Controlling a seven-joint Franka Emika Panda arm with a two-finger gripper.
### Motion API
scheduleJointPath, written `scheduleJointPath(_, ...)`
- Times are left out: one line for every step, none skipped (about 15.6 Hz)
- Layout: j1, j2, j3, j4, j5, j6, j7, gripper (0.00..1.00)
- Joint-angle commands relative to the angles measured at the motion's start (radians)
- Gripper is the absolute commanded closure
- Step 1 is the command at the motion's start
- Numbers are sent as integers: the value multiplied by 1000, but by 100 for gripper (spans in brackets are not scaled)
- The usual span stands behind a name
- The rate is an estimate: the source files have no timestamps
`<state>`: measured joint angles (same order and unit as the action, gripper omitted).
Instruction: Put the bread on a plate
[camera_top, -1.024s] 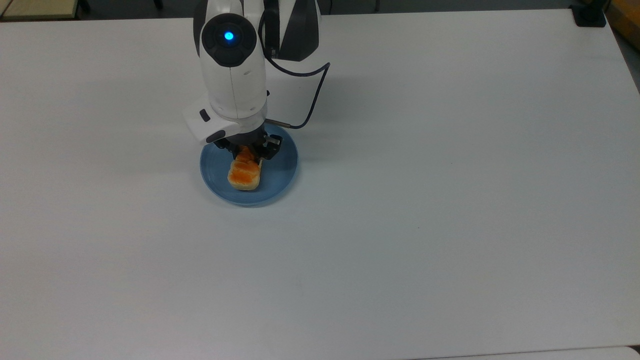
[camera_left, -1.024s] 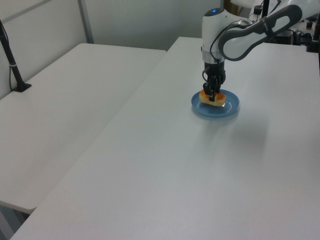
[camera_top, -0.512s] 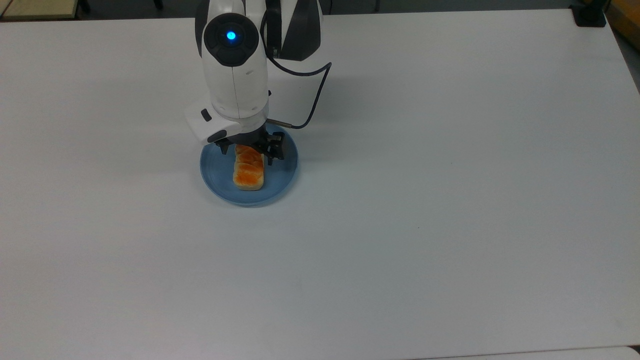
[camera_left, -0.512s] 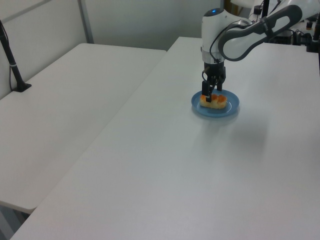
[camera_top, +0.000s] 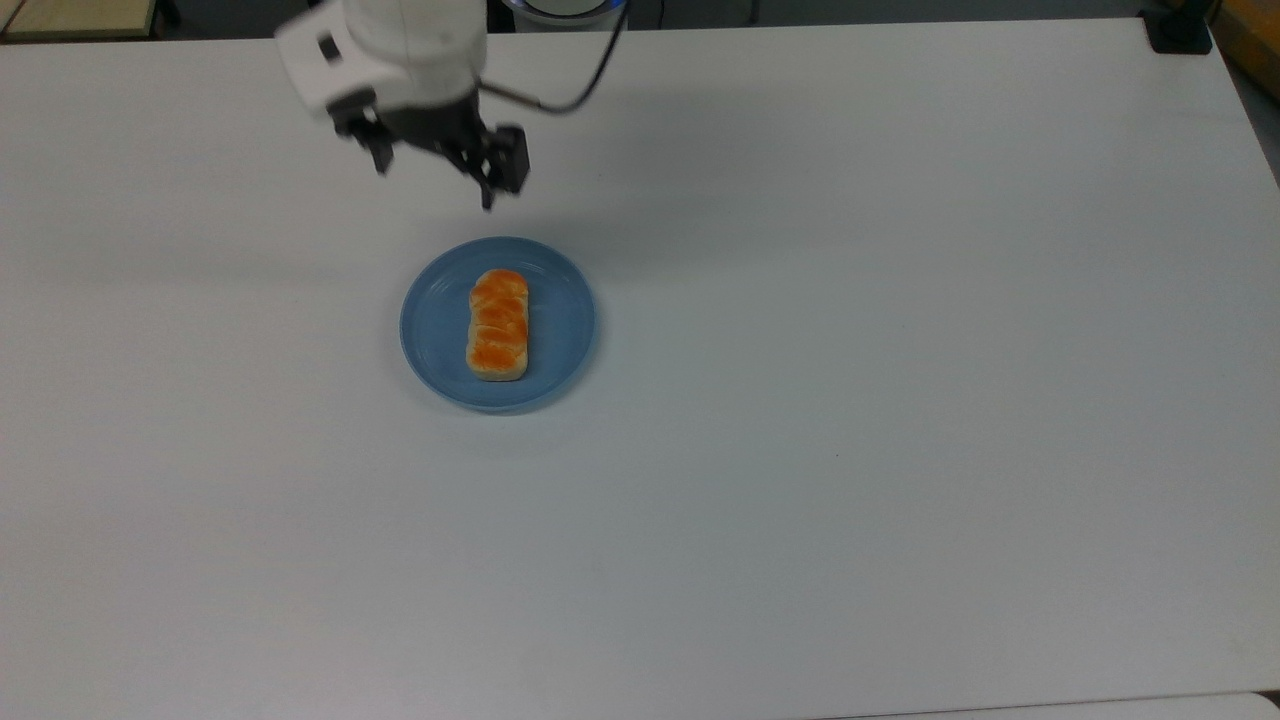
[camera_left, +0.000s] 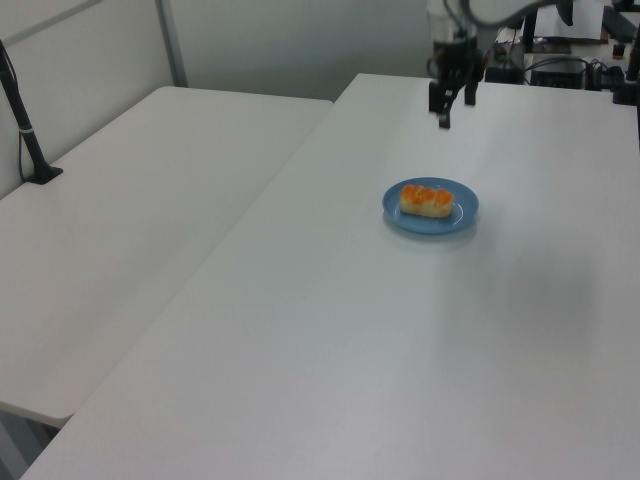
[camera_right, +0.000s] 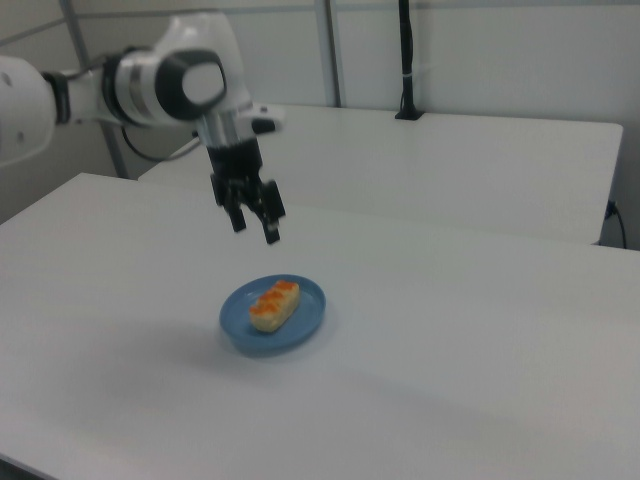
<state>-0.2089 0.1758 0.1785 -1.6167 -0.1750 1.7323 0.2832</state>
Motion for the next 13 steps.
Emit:
scheduleJointPath(-24, -79, -31, 93, 54, -126, -87, 0)
scheduleJointPath(-21, -119, -65, 87, 75, -146, -137, 0)
scheduleJointPath(-12, -154, -104, 83, 87, -164, -194, 0)
scheduleJointPath(6, -177, -143, 75, 95, -174, -249, 0)
scheduleJointPath(44, -191, -199, 74, 103, -172, -295, 0)
scheduleJointPath(102, -197, -268, 71, 106, -165, -327, 0)
scheduleJointPath(164, -203, -325, 67, 106, -157, -338, 0)
scheduleJointPath(205, -205, -368, 58, 107, -140, -340, 0)
scheduleJointPath(223, -203, -384, 51, 108, -110, -338, 0)
scheduleJointPath(221, -202, -386, 44, 111, -84, -340, 0)
scheduleJointPath(223, -197, -386, 40, 117, -62, -340, 0)
scheduleJointPath(224, -193, -384, 37, 123, -42, -338, 0)
scheduleJointPath(224, -190, -381, 29, 127, -36, -341, 0)
